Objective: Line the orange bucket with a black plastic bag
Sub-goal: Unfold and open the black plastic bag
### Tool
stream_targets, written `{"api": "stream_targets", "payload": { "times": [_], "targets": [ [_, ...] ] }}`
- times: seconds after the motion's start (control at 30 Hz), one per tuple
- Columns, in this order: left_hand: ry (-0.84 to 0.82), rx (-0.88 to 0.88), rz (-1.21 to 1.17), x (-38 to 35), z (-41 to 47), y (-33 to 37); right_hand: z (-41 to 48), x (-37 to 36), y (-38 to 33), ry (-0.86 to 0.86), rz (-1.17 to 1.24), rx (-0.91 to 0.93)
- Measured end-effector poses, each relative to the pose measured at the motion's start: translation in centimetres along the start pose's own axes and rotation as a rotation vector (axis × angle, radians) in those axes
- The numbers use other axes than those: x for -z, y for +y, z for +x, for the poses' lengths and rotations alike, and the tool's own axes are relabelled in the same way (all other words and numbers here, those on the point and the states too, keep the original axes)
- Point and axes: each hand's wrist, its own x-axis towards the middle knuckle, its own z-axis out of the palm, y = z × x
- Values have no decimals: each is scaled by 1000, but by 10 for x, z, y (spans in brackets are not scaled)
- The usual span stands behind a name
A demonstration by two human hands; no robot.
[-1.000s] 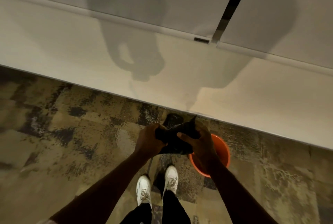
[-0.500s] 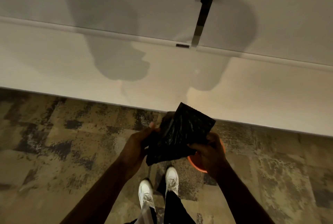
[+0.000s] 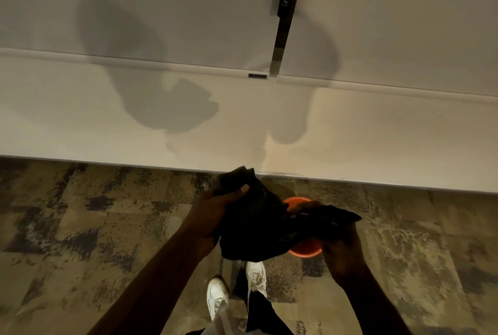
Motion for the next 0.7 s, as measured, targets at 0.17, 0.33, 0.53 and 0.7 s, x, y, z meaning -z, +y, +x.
{"api": "stream_targets", "payload": {
  "times": [0.17, 0.33, 0.53, 0.7],
  "targets": [
    [71, -184, -100, 8, 1, 13, -6, 30, 24, 419, -128, -30],
    [111, -308, -62, 12, 5, 19, -7, 28, 36, 674, 73, -346],
    [96, -380, 25, -4, 4, 8, -7, -9, 19, 632, -145, -490],
    [176, -520, 506, -17, 3, -9, -12, -56, -15, 480, -105, -255]
  ]
}}
